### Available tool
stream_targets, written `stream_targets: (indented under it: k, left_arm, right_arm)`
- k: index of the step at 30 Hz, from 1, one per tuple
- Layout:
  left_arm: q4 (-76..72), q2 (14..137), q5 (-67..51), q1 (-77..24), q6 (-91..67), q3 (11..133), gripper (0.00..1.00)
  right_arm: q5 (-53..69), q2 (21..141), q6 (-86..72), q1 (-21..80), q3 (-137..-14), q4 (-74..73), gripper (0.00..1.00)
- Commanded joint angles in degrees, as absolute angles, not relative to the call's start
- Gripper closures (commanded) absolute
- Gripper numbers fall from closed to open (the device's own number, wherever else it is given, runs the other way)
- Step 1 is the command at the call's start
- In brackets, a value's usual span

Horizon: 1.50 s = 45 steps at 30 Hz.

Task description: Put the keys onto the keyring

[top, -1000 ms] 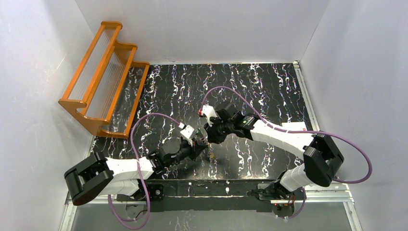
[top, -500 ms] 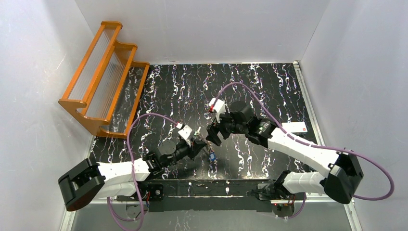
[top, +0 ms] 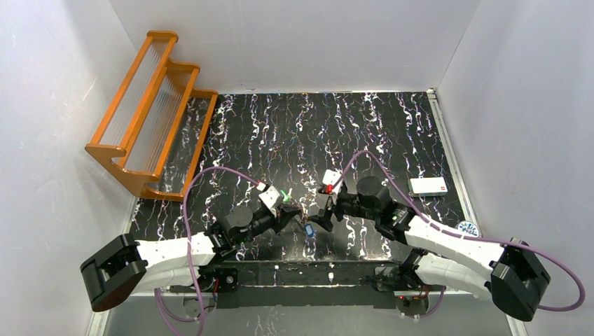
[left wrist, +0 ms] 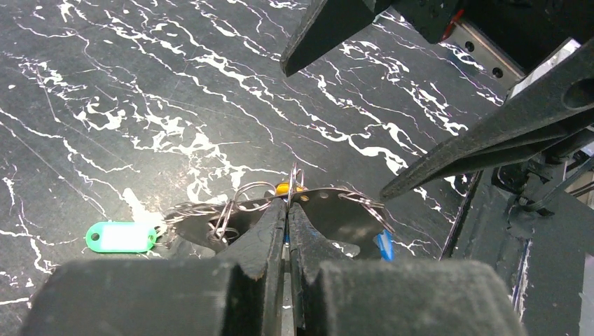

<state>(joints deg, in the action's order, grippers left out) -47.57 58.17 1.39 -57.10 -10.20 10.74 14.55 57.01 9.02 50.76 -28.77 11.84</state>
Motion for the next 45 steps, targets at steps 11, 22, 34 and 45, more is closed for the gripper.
stream_targets:
  k: [11, 22, 34, 45]
  left_arm:
    - [-50.4, 57.8, -0.8, -57.0, -7.8, 8.7, 1.00]
    - [-53.8, 62.9, -2.4, -57.0, -10.8, 7.9, 1.00]
    - [-56.5, 64.7, -6.2, -57.0, -10.9, 8.3, 1.00]
    - [-56.5, 63.5, -7.1, -57.0, -10.5, 8.2, 1.00]
  right_arm:
    - [19.1, 56.5, 8.5, 50.5, -24.8, 31.5, 0.12]
    - [26.4, 56.7, 8.3, 45.6, -21.3, 32.2, 0.45]
    - [37.3, 61.3, 13.7, 44.0, -23.0, 30.5, 0.41]
    - [42.6, 66.0, 16.9, 44.0, -25.9, 29.5, 0.44]
